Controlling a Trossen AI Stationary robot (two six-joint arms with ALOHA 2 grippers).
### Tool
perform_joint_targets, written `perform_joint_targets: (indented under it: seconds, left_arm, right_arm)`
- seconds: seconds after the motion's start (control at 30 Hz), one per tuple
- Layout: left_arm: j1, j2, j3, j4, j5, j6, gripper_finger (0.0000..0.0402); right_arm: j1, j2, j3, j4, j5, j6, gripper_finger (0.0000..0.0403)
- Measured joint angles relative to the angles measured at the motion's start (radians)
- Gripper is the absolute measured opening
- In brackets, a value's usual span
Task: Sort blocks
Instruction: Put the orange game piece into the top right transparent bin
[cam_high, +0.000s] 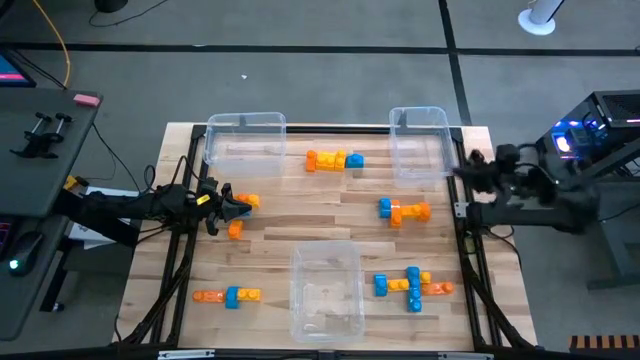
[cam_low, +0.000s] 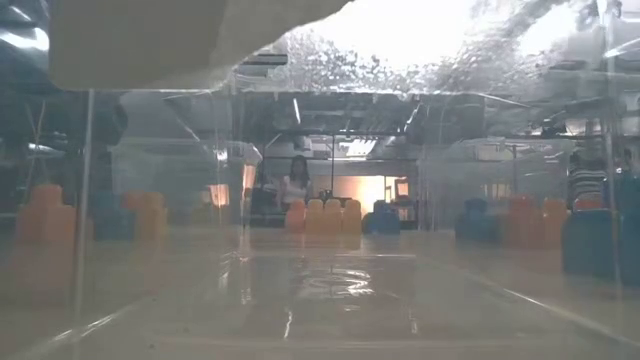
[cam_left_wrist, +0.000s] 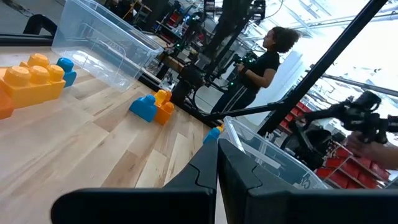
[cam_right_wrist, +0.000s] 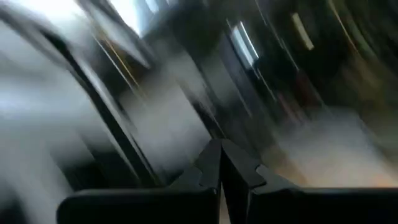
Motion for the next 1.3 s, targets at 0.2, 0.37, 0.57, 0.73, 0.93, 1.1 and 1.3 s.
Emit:
perform_joint_targets:
  seconds: [0.2,0.37,0.57,0.73,0.93,1.1,1.3]
  left_arm:
    - [0.0,0.0,0.0,0.0,0.0,0.0,0.0001]
    - [0.0,0.0,0.0,0.0,0.0,0.0,0.0001]
    - [0.0,0.0,0.0,0.0,0.0,0.0,0.0001]
    - [0.0,0.0,0.0,0.0,0.0,0.0,0.0001]
    - [0.0,0.0,0.0,0.0,0.0,0.0,0.0001]
    - [0.0,0.0,0.0,0.0,0.0,0.0,0.0001]
    - [0.0,0.0,0.0,0.0,0.0,0.0,0.0001]
  right_arm:
    - [0.002,0.36,0.312,-0.69,-0.416,0.055,0.0027]
    - [0.104,0.552,0.334,-0.817,-0.605,0.064,0.0079]
    - [0.418,0.767,0.334,-0.706,-0.589,0.244,0.0103]
    - [0.709,1.002,0.334,-0.583,-0.532,0.395,0.0103]
    - [0.873,1.216,0.334,-0.573,-0.542,0.573,0.0103]
    - [0.85,1.274,0.334,-0.57,-0.547,0.602,0.0107]
    - [0.79,1.291,0.298,-0.562,-0.537,0.549,0.0151]
